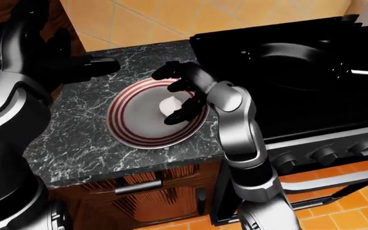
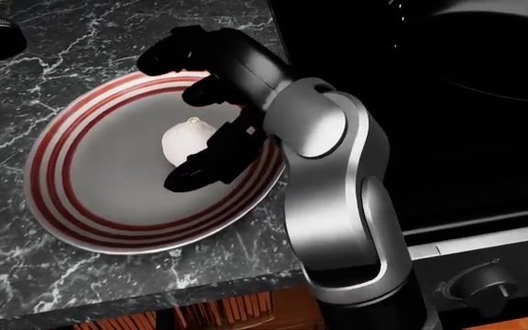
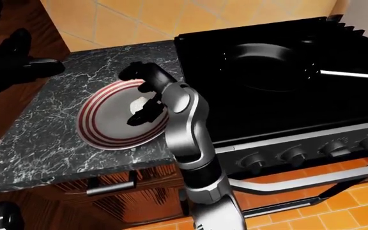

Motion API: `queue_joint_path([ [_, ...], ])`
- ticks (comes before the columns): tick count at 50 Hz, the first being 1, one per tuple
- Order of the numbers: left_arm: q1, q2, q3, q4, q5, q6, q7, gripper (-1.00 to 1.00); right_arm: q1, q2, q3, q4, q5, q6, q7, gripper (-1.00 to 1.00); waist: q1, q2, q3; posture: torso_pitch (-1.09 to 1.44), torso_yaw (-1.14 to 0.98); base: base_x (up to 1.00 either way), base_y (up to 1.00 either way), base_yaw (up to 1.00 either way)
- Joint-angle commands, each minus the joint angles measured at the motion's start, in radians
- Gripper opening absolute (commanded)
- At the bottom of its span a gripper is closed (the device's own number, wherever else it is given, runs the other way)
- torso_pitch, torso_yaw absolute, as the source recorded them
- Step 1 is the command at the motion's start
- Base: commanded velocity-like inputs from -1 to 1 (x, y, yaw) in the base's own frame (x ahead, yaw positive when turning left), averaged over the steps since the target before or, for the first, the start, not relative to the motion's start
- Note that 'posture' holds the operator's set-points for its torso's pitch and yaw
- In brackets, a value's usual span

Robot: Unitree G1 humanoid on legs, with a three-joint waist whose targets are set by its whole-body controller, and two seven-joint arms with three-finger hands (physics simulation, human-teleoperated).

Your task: Pick the garlic from the plate and place it in the pan.

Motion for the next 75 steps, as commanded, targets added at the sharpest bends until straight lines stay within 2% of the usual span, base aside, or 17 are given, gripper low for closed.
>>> queue_joint_path([
  [1, -0.028, 0.014, 0.013, -0.016, 0.005, -0.028, 0.001, 1.00, -0.038, 0.000, -0.007, -0.026, 0.002, -0.027, -0.017, 0.38, -0.001, 0.005, -0.027, 0.00, 0.00, 0.00, 0.00, 0.00],
  [51, -0.031, 0.013, 0.015, -0.018, 0.006, -0.024, 0.000, 1.00, -0.052, -0.017, -0.029, 0.187, 0.111, -0.153, -0.167, 0.39, 0.004, 0.001, -0.031, 0.00, 0.00, 0.00, 0.00, 0.00],
  [65, -0.031, 0.011, 0.012, -0.019, 0.007, -0.024, 0.001, 1.00, -0.050, -0.024, -0.027, 0.199, 0.122, -0.160, -0.178, 0.40, 0.006, -0.001, -0.031, 0.00, 0.00, 0.00, 0.00, 0.00],
  [75, -0.032, 0.011, 0.013, -0.018, 0.007, -0.023, 0.000, 1.00, -0.055, -0.024, -0.025, 0.202, 0.116, -0.161, -0.174, 0.32, 0.007, -0.002, -0.031, 0.00, 0.00, 0.00, 0.00, 0.00],
])
